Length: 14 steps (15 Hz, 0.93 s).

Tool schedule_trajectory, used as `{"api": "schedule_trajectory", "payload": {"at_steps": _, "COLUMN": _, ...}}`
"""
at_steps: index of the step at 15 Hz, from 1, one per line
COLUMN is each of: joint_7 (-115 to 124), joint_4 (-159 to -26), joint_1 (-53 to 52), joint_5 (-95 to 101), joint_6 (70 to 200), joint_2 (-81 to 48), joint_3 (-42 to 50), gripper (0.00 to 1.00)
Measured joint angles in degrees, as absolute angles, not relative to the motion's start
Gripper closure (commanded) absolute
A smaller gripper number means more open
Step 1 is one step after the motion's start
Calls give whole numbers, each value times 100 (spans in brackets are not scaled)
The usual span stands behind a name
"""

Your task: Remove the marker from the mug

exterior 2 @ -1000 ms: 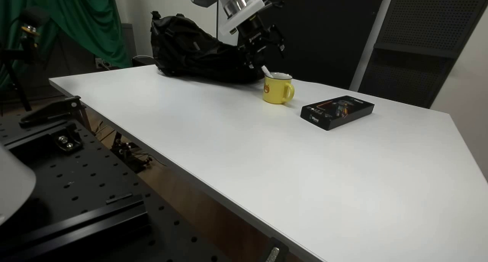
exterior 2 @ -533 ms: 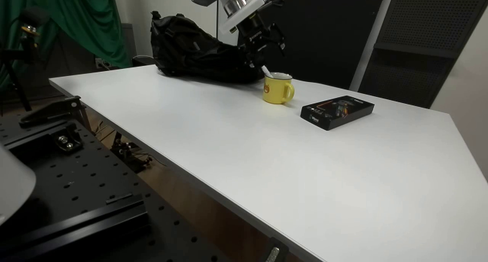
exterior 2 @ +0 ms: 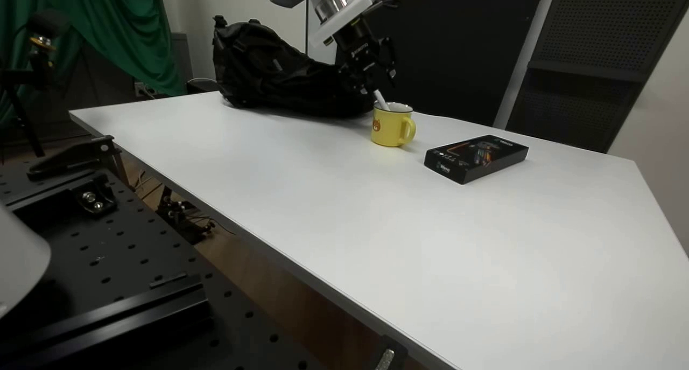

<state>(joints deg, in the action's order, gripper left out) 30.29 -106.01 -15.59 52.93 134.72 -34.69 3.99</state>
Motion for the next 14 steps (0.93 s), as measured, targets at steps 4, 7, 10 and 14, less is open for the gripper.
{"api": "schedule_trajectory", "payload": {"at_steps": 4, "joint_7": 3029, "joint_4": -10599, "joint_1": -1560, "joint_5": 5293, "joint_6": 13471, "joint_2": -3469, "joint_3": 387, "gripper": 99}}
{"api": "schedule_trajectory", "payload": {"at_steps": 7, "joint_7": 3029, "joint_4": -10598, "joint_1": -1560, "joint_5": 5290, "joint_6": 13465, "joint_2": -3468, "joint_3": 361, "gripper": 96}}
{"api": "schedule_trajectory", "payload": {"at_steps": 10, "joint_7": 3029, "joint_4": -10564, "joint_1": -1563, "joint_5": 5286, "joint_6": 13451, "joint_2": -3427, "joint_3": 328, "gripper": 95}}
{"api": "schedule_trajectory", "payload": {"at_steps": 14, "joint_7": 3017, "joint_4": -10342, "joint_1": -1577, "joint_5": 5165, "joint_6": 13267, "joint_2": -3270, "joint_3": 198, "gripper": 95}}
